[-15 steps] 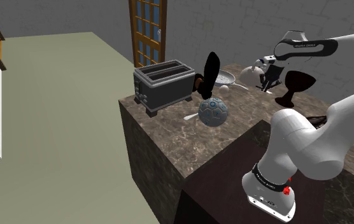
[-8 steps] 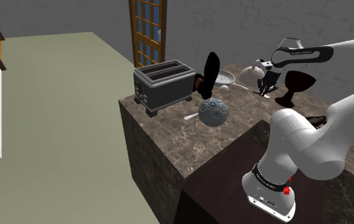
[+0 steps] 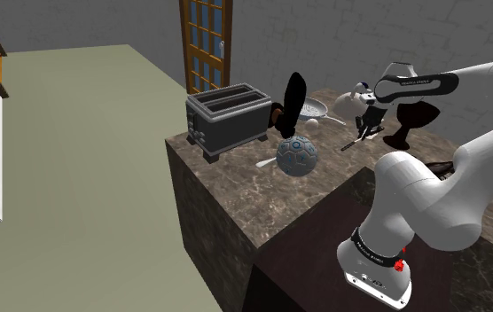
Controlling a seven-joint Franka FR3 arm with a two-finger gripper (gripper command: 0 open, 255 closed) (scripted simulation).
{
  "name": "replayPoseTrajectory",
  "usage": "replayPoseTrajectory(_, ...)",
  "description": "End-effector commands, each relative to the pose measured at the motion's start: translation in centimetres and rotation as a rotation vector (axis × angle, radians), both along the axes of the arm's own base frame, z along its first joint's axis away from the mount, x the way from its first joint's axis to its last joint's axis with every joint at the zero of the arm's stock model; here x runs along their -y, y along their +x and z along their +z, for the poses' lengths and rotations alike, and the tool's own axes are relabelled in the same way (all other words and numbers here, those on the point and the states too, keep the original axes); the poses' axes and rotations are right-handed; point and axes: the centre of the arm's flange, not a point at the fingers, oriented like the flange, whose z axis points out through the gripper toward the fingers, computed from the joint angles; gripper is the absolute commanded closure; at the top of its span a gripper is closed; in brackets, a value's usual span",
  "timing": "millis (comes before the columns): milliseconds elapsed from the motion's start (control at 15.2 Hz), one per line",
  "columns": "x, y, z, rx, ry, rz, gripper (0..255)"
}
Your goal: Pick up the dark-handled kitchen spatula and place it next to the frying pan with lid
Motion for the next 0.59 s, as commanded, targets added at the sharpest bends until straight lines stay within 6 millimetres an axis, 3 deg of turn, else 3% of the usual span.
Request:
replayPoseTrajectory(0, 0.01, 0.00, -0.07, 0.000, 0.000, 0.000, 255)
replayPoseTrajectory(330, 0.01, 0.00, -0.06, 0.000, 0.000, 0.000, 255)
replayPoseTrajectory(396, 0.01, 0.00, -0.06, 0.000, 0.000, 0.000, 0)
replayPoseTrajectory(528, 0.01, 0.00, -0.06, 0.000, 0.000, 0.000, 0)
